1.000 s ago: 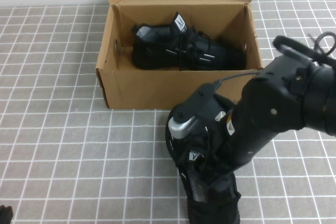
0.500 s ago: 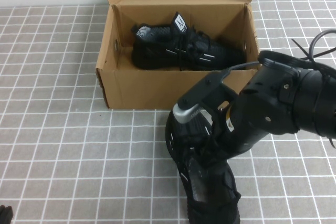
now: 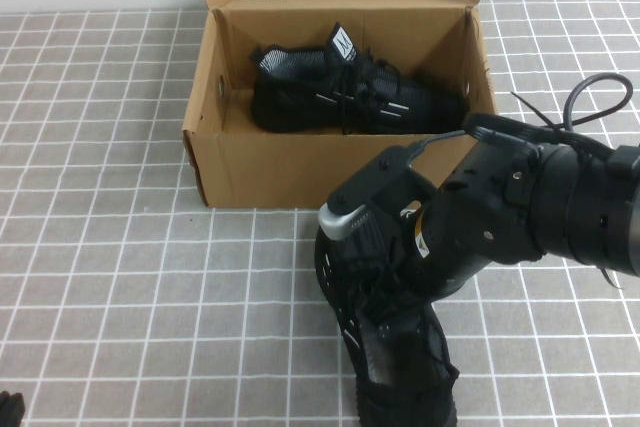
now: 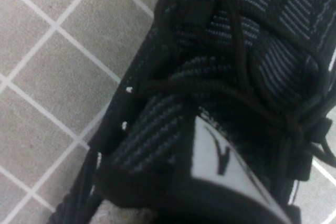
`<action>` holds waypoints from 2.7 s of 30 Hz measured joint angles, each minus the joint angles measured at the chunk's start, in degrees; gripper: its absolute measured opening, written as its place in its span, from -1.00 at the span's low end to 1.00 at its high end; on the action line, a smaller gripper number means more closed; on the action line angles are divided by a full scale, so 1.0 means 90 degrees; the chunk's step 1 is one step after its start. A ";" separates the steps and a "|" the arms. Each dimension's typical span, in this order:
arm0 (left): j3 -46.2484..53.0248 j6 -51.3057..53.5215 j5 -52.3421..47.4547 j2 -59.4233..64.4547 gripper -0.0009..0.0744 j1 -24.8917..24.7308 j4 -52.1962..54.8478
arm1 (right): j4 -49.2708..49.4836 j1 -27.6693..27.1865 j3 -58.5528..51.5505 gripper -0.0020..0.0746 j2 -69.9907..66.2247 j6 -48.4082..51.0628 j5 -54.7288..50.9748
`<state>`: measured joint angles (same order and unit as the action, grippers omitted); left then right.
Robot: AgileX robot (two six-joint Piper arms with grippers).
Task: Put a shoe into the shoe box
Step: Pick up the shoe from the table, then hand over the shoe
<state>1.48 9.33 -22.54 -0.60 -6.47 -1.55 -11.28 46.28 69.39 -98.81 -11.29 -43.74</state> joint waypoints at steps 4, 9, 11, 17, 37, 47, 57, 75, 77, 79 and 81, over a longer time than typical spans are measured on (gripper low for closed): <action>0.0000 0.0000 0.0000 0.0000 -0.98 0.0000 0.0000 | 0.0025 0.0000 0.0000 0.17 -0.0004 0.0000 0.0014; 0.0000 0.0000 0.0000 0.0000 -0.98 0.0000 0.0000 | 0.0052 0.0000 0.0000 -0.19 -0.0087 0.0000 0.0062; 0.0000 0.0000 0.0000 0.0000 -0.98 0.0000 0.0000 | 0.0062 0.0000 0.0000 -0.33 -0.0116 0.0000 0.0075; 0.0000 0.0000 0.0000 0.0000 -0.98 0.0000 0.0000 | 0.0077 0.0000 0.0000 -0.70 -0.0141 0.0000 0.0109; 0.0000 0.0000 0.0000 0.0000 -0.98 0.0000 0.0000 | 0.0309 0.0000 0.0641 -0.95 0.1531 0.1177 -0.1975; 0.0000 0.0000 0.0000 0.0000 -0.98 0.0000 0.0000 | 0.0295 0.0000 0.0709 -0.95 0.2448 0.2597 -0.1952; 0.0000 0.0000 0.0000 0.0000 -0.98 0.0000 0.0000 | 0.0834 0.0000 0.0709 -0.96 0.2446 0.5680 -0.1585; 0.0000 0.0010 0.0265 0.0000 -0.98 0.0000 0.0079 | 0.2820 0.0000 0.0818 -0.96 0.2446 0.8255 -0.2253; 0.0000 -0.0293 0.0661 0.0000 -0.98 0.0000 -0.0247 | 0.2998 0.0000 0.0833 -0.96 0.2446 0.8270 -0.2282; 0.0000 -0.0675 0.1040 0.0000 -0.98 0.0000 -0.0743 | 0.3099 0.0000 0.0833 -0.96 0.2446 0.8270 -0.2324; 0.0000 -0.0970 0.1379 0.0000 -0.98 0.0000 -0.1211 | 0.3112 0.0000 0.0833 -0.96 0.2446 0.8285 -0.2324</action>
<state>1.48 0.60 -10.13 -0.60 -6.47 -12.45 16.72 46.28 76.88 -76.80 63.28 -64.66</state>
